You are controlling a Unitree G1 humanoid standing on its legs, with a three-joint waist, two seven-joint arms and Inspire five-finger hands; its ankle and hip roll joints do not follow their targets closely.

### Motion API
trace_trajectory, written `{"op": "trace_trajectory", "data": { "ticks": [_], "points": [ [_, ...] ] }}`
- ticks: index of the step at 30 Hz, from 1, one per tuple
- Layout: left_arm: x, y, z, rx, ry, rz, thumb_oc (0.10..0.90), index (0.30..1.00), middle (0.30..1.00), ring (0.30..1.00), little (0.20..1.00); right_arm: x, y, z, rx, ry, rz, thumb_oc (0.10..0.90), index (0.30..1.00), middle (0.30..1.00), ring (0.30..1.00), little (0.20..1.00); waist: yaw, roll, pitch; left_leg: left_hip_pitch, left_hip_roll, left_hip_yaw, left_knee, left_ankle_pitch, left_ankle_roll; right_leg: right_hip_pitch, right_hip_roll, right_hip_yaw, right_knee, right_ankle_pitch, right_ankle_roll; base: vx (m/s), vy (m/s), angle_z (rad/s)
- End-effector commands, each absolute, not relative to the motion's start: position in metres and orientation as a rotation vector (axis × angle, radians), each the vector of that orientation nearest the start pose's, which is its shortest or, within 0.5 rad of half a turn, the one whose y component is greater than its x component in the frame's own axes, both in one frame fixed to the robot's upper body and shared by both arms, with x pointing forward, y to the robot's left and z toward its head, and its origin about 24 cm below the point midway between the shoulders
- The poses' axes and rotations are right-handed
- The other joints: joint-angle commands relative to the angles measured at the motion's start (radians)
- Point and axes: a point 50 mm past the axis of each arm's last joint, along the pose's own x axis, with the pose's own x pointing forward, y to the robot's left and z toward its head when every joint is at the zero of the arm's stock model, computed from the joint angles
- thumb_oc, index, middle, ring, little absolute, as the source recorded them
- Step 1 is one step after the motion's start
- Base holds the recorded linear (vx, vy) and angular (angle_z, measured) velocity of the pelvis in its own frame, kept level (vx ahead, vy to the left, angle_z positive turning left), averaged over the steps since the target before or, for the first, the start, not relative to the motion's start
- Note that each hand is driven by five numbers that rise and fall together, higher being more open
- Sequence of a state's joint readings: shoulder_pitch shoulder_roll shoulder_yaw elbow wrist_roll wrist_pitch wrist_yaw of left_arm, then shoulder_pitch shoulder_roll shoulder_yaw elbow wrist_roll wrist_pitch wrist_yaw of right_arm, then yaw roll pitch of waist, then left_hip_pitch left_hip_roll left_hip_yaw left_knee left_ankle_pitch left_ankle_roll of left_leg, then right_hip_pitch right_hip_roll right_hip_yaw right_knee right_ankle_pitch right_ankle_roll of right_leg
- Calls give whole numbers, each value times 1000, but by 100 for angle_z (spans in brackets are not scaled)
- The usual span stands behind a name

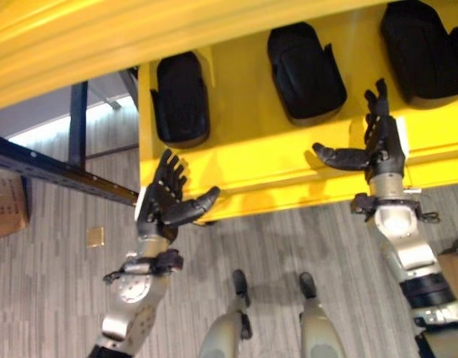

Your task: Move parts from the plastic box to the shelf.

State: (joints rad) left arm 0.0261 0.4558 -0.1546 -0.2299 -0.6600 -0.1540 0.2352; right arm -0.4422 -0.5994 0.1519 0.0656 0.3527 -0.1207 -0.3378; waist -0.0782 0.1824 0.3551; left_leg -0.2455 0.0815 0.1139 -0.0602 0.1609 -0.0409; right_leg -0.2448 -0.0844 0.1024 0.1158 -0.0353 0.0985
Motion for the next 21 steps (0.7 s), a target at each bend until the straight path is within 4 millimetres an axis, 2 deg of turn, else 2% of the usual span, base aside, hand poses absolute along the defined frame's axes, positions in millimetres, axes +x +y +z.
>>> {"op": "trace_trajectory", "data": {
  "ticks": [1, 13, 21],
  "points": [
    [246, 204, 139, -272, -437, 40, 900, 1000, 1000, 1000, 1000, 302, -194, 256, -196, -832, -84, 900, 1000, 1000, 1000, 1000, -3, -39, -74, 57, -3, 7, 6, -52, -5, -95, 96, 18, 118, -43, -87, 0, 0, 0],
    [245, 206, 138, -265, -440, 50, 900, 1000, 1000, 1000, 1000, 313, -196, 253, -210, -785, -88, 900, 1000, 1000, 1000, 1000, 7, -35, -66, 52, -6, 8, 6, -48, -6, -107, 93, 20, 126, -44, -87, 0, 0, 0],
    [248, 207, 142, -250, -457, 51, 900, 1000, 1000, 1000, 1000, 319, -203, 260, -272, -769, -98, 900, 1000, 1000, 1000, 1000, 14, -18, -55, 49, -12, 2, 0, -38, -9, -115, 89, 18, 143, -53, -90, 0, 0, 0]
  ]
}}
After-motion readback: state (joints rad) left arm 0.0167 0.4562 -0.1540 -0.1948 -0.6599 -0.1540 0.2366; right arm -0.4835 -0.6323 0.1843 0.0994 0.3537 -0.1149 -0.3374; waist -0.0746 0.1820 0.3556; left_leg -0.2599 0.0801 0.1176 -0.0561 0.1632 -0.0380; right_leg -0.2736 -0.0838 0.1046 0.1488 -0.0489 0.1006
